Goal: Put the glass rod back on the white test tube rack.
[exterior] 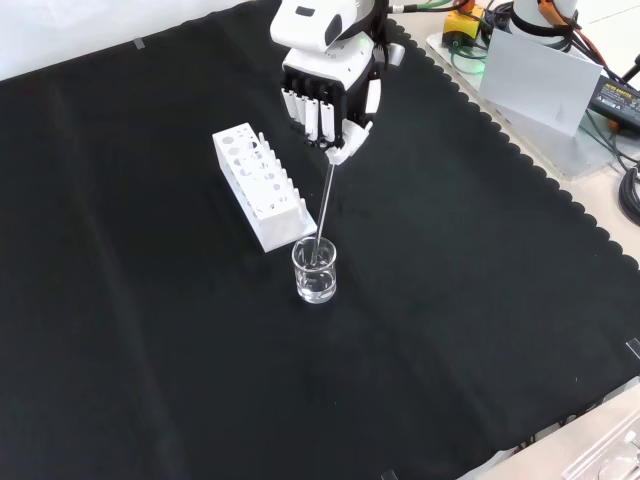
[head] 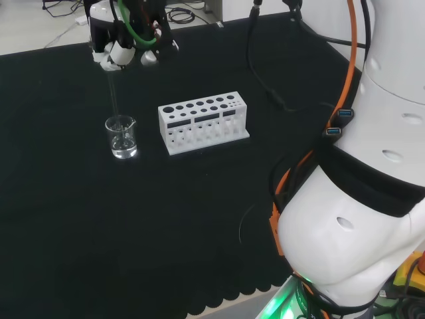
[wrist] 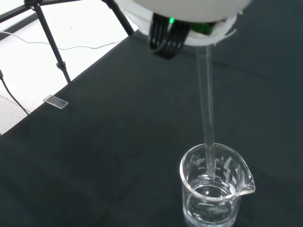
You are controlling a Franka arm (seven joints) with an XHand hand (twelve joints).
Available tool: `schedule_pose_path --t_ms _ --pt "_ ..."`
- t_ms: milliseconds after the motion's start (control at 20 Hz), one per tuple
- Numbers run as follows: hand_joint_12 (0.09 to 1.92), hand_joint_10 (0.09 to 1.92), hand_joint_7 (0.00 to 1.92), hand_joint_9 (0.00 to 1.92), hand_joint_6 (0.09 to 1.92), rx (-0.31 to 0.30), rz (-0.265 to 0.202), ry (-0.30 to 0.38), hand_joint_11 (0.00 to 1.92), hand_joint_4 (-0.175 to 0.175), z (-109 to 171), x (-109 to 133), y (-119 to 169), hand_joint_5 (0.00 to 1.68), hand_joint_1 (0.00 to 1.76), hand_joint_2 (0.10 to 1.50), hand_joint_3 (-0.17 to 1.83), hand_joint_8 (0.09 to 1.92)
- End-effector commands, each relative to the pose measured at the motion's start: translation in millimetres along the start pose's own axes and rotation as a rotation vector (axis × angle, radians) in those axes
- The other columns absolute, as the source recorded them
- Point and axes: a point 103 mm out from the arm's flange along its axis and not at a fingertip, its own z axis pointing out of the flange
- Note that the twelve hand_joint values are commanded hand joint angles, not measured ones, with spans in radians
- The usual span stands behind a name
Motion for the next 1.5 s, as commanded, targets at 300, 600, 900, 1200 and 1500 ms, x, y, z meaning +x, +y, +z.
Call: schedule_pose_path --t_ms 300,600,900,1200,1500 --pt "0.62 0.91 1.19 1.52 0.12 -0.016 0.019 0.002 1.58 -0.175 -12.1 -4.7 -7.8 1.40 1.32 0.70 0.62 1.08" --pt "0.62 0.91 1.19 1.52 0.11 -0.024 0.050 -0.025 1.58 -0.175 -43.7 -14.9 -23.0 1.40 1.32 0.70 0.62 1.08" --pt "0.62 0.91 1.19 1.52 0.11 -0.027 0.075 -0.037 1.58 -0.175 -53.7 -16.5 -24.9 1.40 1.32 0.70 0.62 1.08" --pt "0.62 0.91 1.19 1.52 0.11 -0.060 0.085 -0.030 1.58 -0.175 -72.3 -26.9 -31.0 1.41 1.32 0.70 0.63 1.08" --pt "0.62 0.91 1.19 1.52 0.11 -0.078 0.120 -0.020 1.58 -0.175 -82.7 -47.2 -40.6 1.41 1.32 0.70 0.63 1.08"
